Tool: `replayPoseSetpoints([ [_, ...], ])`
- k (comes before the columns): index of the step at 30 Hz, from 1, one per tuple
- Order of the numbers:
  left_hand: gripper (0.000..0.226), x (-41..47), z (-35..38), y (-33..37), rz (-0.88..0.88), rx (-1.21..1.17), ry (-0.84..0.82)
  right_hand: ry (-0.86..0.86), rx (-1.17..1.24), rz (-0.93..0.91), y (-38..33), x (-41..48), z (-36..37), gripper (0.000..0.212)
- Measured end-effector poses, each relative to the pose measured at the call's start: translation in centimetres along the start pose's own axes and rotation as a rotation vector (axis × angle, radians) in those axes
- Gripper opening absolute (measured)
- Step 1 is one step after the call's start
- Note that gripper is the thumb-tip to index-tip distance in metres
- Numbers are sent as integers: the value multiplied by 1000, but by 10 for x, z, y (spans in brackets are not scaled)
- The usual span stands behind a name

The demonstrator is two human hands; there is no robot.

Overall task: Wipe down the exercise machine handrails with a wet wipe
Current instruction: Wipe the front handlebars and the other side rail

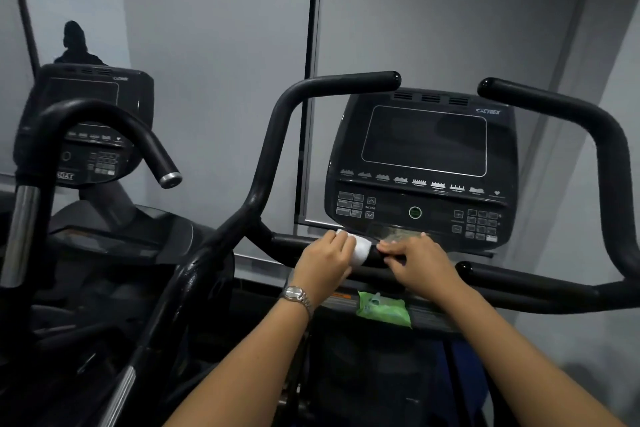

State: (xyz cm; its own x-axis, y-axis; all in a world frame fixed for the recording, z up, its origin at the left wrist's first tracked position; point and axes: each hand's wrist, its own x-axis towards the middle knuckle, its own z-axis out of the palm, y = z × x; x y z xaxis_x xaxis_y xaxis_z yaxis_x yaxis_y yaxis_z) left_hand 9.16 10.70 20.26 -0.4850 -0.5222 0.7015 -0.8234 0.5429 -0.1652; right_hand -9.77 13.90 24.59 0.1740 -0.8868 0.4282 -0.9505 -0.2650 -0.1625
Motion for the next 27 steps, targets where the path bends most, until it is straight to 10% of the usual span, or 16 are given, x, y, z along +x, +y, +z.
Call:
replayPoseSetpoints([
  [12, 44, -36, -10, -46, -409, 10, 31, -50, -23, -18, -1, 3, -2, 34],
  [21, 51, -13, -12, 2, -188, -140, -56, -19, -25, -4, -6, 2, -5, 28],
  [27, 22, -30, -28, -27, -509, -103, -42, -28, 1, 30, -11, -2, -10, 28],
])
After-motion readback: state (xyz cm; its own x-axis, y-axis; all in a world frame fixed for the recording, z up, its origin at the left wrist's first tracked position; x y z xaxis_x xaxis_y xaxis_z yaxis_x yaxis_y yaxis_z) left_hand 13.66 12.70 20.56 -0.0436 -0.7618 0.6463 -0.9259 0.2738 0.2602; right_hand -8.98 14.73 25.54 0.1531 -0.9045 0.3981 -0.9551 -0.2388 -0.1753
